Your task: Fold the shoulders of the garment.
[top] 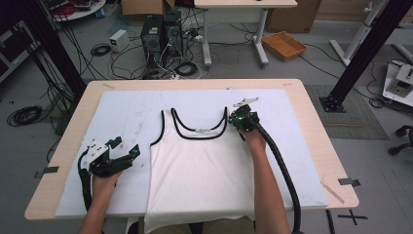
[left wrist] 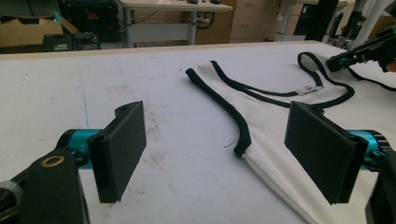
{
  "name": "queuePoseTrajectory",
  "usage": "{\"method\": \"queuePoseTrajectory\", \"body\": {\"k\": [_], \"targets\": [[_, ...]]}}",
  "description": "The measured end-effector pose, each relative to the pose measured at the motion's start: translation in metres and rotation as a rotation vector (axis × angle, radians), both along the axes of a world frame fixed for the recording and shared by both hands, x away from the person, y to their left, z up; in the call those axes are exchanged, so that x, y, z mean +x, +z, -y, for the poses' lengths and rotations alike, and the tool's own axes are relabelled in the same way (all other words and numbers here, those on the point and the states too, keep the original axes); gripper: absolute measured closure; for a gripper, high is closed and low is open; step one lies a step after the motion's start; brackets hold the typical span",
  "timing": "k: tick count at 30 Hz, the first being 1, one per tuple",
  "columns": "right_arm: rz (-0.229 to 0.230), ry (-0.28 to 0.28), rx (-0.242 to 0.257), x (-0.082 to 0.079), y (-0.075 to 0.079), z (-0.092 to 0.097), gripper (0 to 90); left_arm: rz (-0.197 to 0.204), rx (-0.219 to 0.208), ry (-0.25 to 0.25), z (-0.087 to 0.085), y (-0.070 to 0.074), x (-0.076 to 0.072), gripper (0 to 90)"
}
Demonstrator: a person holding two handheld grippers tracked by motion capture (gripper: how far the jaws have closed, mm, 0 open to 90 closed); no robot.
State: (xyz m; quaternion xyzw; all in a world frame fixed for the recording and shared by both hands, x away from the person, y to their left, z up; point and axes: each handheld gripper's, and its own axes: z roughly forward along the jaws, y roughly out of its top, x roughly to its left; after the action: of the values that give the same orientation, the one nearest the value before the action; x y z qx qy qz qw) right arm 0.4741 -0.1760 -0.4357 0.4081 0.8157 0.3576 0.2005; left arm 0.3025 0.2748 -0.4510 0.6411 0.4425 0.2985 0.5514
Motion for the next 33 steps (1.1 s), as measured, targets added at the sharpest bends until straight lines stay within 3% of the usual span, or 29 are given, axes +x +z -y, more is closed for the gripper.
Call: {"method": "queuePoseTrajectory", "body": {"k": [1,2,3,6,7,11,12,13,16,18,20,22,23,24,25,26,30,33], "targets": [[0.0,0.0,0.0,0.0,0.0,0.0,86.9,0.0,0.0,0.0,0.0,0.0,0.0,20.7],[0.048,0.014,0.027,-0.008,0.006,0.004,87.0,-0.002,0.0,0.0,0.0,0.0,0.0,20.7],[0.048,0.014,0.027,-0.008,0.006,0.004,87.0,-0.002,0.0,0.0,0.0,0.0,0.0,20.7],[0.116,0.075,0.067,-0.03,0.016,0.008,86.9,-0.001,-0.007,0.002,0.0,0.0,0.0,20.8],[0.116,0.075,0.067,-0.03,0.016,0.008,86.9,-0.002,-0.006,0.001,0.0,0.0,0.0,20.8],[0.161,0.184,0.075,-0.065,0.018,0.011,86.8,-0.005,-0.006,0.003,-0.001,0.0,0.0,20.8],[0.161,0.184,0.075,-0.065,0.018,0.011,86.8,-0.005,-0.006,0.003,-0.001,0.0,0.0,20.7],[0.166,0.215,0.066,-0.078,0.016,0.01,86.8,-0.006,-0.005,0.002,-0.001,0.0,0.0,20.8],[0.18,0.244,0.031,-0.094,0.014,0.01,86.6,-0.005,-0.004,0.002,-0.001,0.0,0.0,20.7],[0.164,0.255,0.033,-0.102,0.012,0.013,85.8,-0.005,-0.005,0.003,-0.001,0.0,0.0,20.7],[0.124,0.292,0.051,-0.11,0.011,0.017,77.6,-0.005,-0.005,0.004,-0.001,0.0,0.0,20.8],[0.107,0.322,0.118,-0.118,0.015,0.022,64.4,-0.006,-0.008,0.007,-0.001,0.0,0.0,20.8],[0.107,0.322,0.118,-0.118,0.015,0.022,64.4,-0.007,-0.01,0.008,-0.001,0.0,0.0,20.8],[0.13,0.311,0.153,-0.121,0.019,0.025,60.0,-0.008,-0.008,0.007,-0.001,0.0,0.0,20.8],[0.183,0.271,0.204,-0.125,0.026,0.028,57.1,-0.009,-0.011,0.009,-0.001,0.0,0.001,20.7],[0.182,0.272,0.209,-0.124,0.028,0.026,56.6,-0.009,-0.011,0.01,-0.001,0.0,0.001,20.7],[0.114,0.289,0.109,-0.112,0.019,0.002,49.1,-0.01,-0.003,0.006,-0.001,0.0,0.001,20.7],[0.062,0.221,0.082,-0.091,0.011,-0.012,48.0,-0.017,-0.009,0.008,-0.001,0.0,0.001,20.7]]}}
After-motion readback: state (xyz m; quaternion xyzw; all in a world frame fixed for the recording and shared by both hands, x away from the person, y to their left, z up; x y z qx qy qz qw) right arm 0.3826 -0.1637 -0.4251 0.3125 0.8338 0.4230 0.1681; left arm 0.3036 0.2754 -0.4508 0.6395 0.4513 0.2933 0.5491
